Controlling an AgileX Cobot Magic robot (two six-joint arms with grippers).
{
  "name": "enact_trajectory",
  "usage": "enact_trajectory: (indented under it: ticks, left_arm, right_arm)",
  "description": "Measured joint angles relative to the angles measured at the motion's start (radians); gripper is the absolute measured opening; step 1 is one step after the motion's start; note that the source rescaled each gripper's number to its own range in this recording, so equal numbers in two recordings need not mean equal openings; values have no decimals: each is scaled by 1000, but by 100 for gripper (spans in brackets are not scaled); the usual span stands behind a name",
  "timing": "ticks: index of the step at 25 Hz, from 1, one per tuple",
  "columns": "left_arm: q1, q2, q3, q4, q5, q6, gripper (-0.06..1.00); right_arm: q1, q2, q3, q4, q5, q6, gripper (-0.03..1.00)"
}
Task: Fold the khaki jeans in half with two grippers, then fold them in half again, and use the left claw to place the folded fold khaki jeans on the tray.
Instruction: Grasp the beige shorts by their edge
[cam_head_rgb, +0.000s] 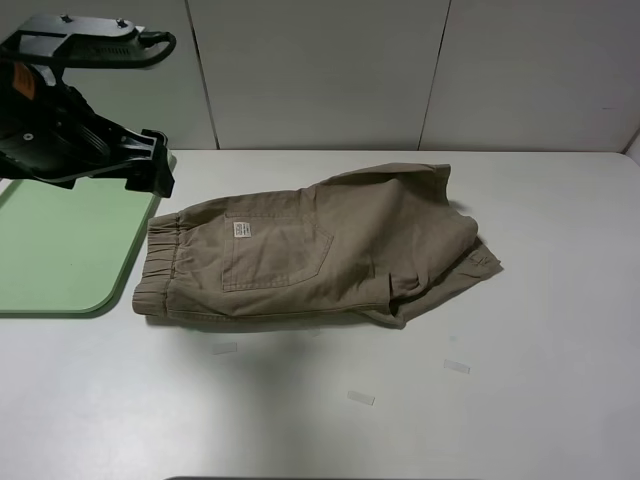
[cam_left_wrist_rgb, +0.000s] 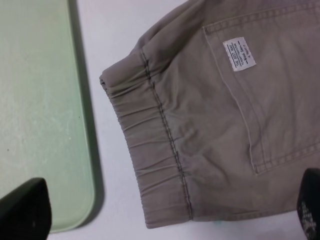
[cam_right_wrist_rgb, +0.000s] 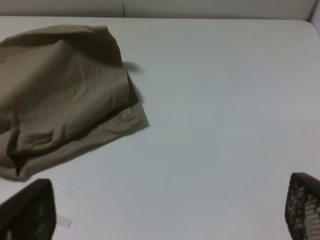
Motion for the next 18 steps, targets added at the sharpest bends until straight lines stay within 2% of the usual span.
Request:
enact_trajectory:
  ticks: [8,12,18]
  left_arm:
    - [0,0,0,-2,28,-1,98]
    - [0,2,0,-33,36,-3,98]
    - [0,91,0,-42,43,-45,99]
  right_arm:
    - [0,0,0,0,0,0,100]
    - [0,0,0,0,0,0,100]
    - [0,0,0,0,0,0,100]
